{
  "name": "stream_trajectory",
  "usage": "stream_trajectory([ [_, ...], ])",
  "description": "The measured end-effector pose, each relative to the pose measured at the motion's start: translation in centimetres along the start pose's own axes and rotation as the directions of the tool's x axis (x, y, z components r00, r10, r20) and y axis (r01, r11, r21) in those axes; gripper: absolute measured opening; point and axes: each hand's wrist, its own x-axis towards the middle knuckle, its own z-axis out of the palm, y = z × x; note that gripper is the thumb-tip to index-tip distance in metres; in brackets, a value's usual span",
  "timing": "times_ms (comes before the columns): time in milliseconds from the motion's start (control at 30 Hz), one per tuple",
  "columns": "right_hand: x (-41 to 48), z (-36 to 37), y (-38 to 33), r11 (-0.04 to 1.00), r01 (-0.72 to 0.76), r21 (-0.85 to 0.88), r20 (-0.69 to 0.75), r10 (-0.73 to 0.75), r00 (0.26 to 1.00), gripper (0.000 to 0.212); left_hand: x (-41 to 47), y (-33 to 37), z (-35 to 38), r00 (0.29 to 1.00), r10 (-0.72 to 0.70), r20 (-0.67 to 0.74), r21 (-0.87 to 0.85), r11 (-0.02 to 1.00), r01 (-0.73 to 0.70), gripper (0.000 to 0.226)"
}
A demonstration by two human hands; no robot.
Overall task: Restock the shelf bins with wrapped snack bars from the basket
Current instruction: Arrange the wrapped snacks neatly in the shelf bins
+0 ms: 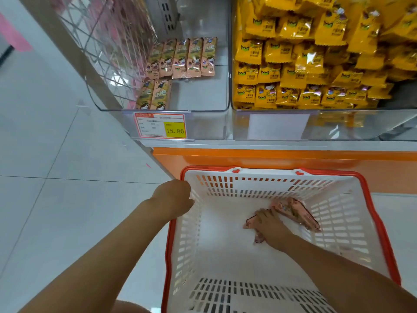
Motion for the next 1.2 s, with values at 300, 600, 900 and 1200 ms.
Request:
stream_trajectory([
  [300,-1.2,-0.3,-0.3,0.97,-0.177,0.167,0.098,0.162,0.982,0.059,-1.0,0.0,0.5,0.999,-0.02,-0.038,-0.063,0.998,0.017,0.023],
  [600,-3.6,-2.0,-2.7,0.746,-0.399,0.533,0.203,0.344,0.917,0.066,-3.1,-0.6,1.3,0.998,-0.041,-0.042,-0.142,0.989,0.035,0.032],
  [900,-5.4,-17.2,-5.8,-0.122,0.058,0.991,-0.011,0.353,0.936,0.025,-6.2,2.9,-1.4,0.987,0.148,-0.069,-0.624,0.765,-0.158,0.047],
  [1200,-13.5,-24.4,-4.9,-0.206,0.276,0.939,-0.209,0.297,0.932,0.027,-10.2,3.0,-4.6,0.923,0.267,-0.278,-0.901,0.261,-0.347,0.026],
])
